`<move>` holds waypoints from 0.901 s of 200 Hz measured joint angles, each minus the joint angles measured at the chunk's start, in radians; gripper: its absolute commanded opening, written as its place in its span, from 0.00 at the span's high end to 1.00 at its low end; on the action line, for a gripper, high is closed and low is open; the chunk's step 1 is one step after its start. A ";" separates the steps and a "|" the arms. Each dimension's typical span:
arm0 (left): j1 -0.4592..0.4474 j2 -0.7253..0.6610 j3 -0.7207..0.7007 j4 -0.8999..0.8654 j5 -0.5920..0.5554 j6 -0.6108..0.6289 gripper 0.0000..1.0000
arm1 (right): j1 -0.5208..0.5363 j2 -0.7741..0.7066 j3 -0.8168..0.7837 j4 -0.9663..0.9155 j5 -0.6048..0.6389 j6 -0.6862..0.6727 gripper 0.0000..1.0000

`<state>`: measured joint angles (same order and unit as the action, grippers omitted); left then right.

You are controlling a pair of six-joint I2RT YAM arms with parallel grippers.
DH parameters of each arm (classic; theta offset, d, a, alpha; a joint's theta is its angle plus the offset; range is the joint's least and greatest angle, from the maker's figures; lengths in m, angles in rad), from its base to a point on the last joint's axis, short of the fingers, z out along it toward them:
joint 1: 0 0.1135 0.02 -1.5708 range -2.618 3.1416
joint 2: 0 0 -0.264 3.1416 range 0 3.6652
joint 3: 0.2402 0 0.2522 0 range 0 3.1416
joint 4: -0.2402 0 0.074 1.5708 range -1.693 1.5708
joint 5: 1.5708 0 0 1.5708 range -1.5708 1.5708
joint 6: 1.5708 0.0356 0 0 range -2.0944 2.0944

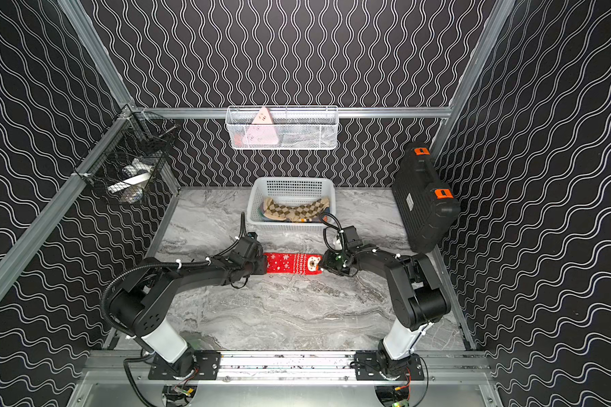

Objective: Place the socks together as a pair
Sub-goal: Pick up a pair of socks from the center of the board.

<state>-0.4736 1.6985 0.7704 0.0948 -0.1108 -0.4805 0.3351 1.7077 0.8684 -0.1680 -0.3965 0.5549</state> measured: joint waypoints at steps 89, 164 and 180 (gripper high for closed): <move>0.001 0.003 -0.006 0.030 0.055 -0.019 1.00 | 0.025 0.037 -0.001 0.075 -0.034 0.036 0.99; 0.002 -0.137 0.009 -0.089 0.108 -0.021 1.00 | 0.025 -0.127 0.050 -0.019 -0.024 0.024 1.00; 0.001 -0.180 0.037 -0.117 0.118 -0.021 1.00 | 0.025 -0.163 0.084 -0.061 -0.023 0.009 1.00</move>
<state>-0.4725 1.5181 0.8078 -0.0223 0.0074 -0.5018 0.3599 1.5444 0.9520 -0.2291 -0.4194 0.5636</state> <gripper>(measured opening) 0.069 0.059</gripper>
